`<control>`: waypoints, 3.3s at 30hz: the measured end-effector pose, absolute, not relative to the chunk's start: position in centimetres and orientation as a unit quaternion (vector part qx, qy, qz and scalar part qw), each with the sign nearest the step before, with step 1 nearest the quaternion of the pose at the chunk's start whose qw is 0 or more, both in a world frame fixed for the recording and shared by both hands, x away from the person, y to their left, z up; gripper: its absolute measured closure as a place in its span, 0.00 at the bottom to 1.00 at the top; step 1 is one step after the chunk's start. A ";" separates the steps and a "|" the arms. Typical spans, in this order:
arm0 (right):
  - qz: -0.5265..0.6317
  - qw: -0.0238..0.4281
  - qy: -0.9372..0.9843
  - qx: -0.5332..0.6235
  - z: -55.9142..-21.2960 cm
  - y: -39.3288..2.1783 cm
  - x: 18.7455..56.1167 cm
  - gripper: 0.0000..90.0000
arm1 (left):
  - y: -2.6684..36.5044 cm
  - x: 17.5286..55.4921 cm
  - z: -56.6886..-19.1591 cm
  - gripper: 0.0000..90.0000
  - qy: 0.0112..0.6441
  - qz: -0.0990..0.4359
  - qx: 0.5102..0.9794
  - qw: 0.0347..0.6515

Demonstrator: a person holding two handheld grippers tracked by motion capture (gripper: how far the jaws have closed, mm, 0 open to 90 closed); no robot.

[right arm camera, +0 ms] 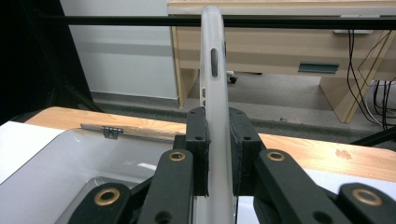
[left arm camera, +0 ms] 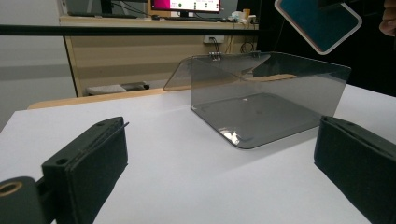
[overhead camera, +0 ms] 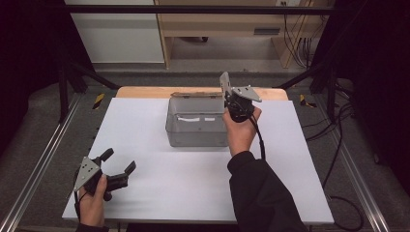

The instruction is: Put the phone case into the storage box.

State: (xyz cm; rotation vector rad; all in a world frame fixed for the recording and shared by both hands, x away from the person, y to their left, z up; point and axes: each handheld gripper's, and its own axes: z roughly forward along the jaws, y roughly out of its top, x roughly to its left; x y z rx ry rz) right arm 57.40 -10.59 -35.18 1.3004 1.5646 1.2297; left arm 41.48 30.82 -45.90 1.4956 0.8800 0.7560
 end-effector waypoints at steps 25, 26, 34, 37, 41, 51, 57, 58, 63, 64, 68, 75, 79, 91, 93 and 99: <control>0.475 0.371 0.616 0.506 -35.6 -10.2 57.5 0.90 | 30.7 41.4 -45.9 0.03 0.372 0.327 0.645 0.582; 0.475 0.371 0.616 0.507 -35.6 -10.2 57.5 0.90 | 30.7 41.5 -45.9 0.03 0.372 0.327 0.645 0.582; 0.476 0.371 0.616 0.507 -35.8 -10.2 57.5 0.90 | 30.7 41.4 -45.9 0.03 0.371 0.327 0.645 0.582; 0.473 0.369 0.615 0.511 -36.3 -10.4 57.5 0.90 | 30.7 41.4 -45.9 0.03 0.371 0.327 0.645 0.582; 0.469 0.367 0.616 0.516 -36.9 -10.7 57.6 0.90 | 30.7 41.4 -45.9 0.03 0.371 0.327 0.645 0.582; 0.462 0.367 0.618 0.520 -37.9 -10.8 57.6 0.90 | 30.6 41.5 -45.9 0.03 0.370 0.326 0.646 0.583; 0.461 0.369 0.618 0.519 -38.7 -10.7 57.4 0.90 | 30.6 41.5 -45.9 0.03 0.369 0.325 0.647 0.583; 0.461 0.369 0.618 0.519 -38.7 -10.7 57.4 0.90 | 30.6 41.5 -45.9 0.03 0.369 0.325 0.647 0.583; 0.466 0.377 0.613 0.515 -38.9 -10.6 57.1 0.90 | 30.6 41.5 -45.9 0.03 0.369 0.325 0.647 0.583; 0.470 0.378 0.611 0.513 -39.0 -10.5 57.0 0.90 | 30.6 41.5 -45.9 0.03 0.369 0.325 0.647 0.583; 0.478 0.381 0.603 0.513 -39.6 -10.5 56.7 0.90 | 30.5 41.5 -45.9 0.03 0.369 0.325 0.647 0.582; 0.476 0.388 0.602 0.511 -40.4 -10.1 56.5 0.90 | 30.6 41.5 -45.9 0.03 0.370 0.324 0.647 0.583; 0.470 0.390 0.607 0.509 -40.8 -9.7 56.4 0.90 | 30.5 41.5 -46.0 0.03 0.370 0.323 0.647 0.583; 0.450 0.398 0.618 0.506 -41.2 -9.4 56.4 0.89 | 30.5 41.5 -46.0 0.03 0.369 0.323 0.647 0.583; 0.448 0.400 0.620 0.505 -41.2 -9.3 56.4 0.89 | 30.5 41.5 -46.0 0.03 0.369 0.323 0.648 0.583; 0.444 0.402 0.623 0.504 -41.4 -9.2 56.5 0.90 | 30.5 41.5 -46.0 0.03 0.370 0.323 0.647 0.583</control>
